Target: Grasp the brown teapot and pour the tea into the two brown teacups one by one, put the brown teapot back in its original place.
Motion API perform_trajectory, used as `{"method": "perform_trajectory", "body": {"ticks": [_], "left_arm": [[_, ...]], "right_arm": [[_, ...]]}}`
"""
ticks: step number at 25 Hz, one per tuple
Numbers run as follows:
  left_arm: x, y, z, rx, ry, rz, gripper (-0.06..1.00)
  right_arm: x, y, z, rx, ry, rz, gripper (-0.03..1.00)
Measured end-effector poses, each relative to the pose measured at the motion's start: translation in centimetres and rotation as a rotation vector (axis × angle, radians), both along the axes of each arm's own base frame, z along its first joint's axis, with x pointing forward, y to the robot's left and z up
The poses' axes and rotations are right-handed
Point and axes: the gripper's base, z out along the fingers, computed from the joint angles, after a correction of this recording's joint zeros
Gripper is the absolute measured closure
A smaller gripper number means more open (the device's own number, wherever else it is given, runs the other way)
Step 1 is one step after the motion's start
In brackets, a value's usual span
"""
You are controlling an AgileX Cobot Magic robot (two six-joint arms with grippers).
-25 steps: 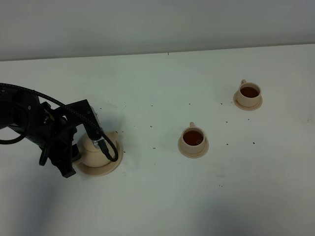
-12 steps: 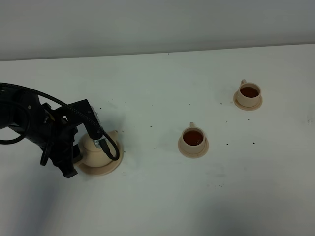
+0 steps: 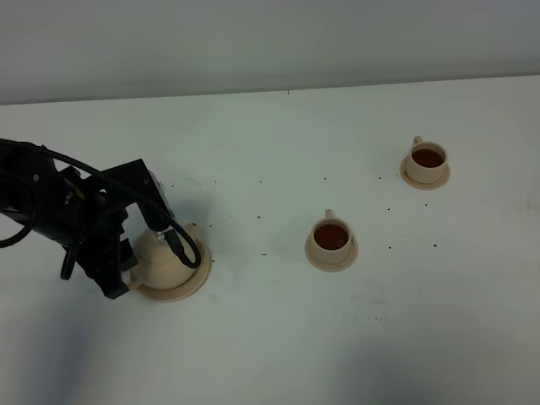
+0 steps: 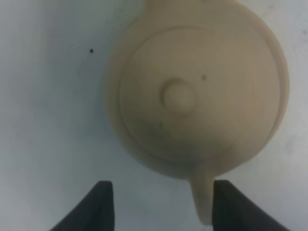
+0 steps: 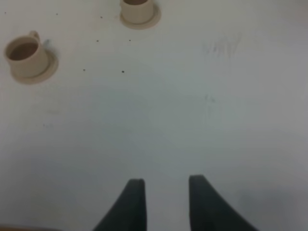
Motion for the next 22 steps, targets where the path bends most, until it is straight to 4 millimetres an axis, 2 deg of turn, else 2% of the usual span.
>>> {"method": "perform_trajectory", "body": {"ticks": [6, 13, 18, 22], "left_arm": [[-1.0, 0.2, 2.9, -0.016, -0.060, 0.004, 0.47], [-3.0, 1.0, 7.9, 0.003, -0.235, -0.012, 0.49], [-5.9, 1.8, 11.0, -0.029, -0.251, 0.067, 0.54], [-9.1, 2.6, 13.3, -0.061, -0.247, 0.163, 0.61]], "right_arm": [[0.0, 0.0, 0.0, 0.000, 0.000, 0.000, 0.73], [0.0, 0.0, 0.0, 0.000, 0.000, 0.000, 0.73], [0.0, 0.0, 0.0, 0.000, 0.000, 0.000, 0.73], [0.0, 0.0, 0.0, 0.000, 0.000, 0.000, 0.73]]}}
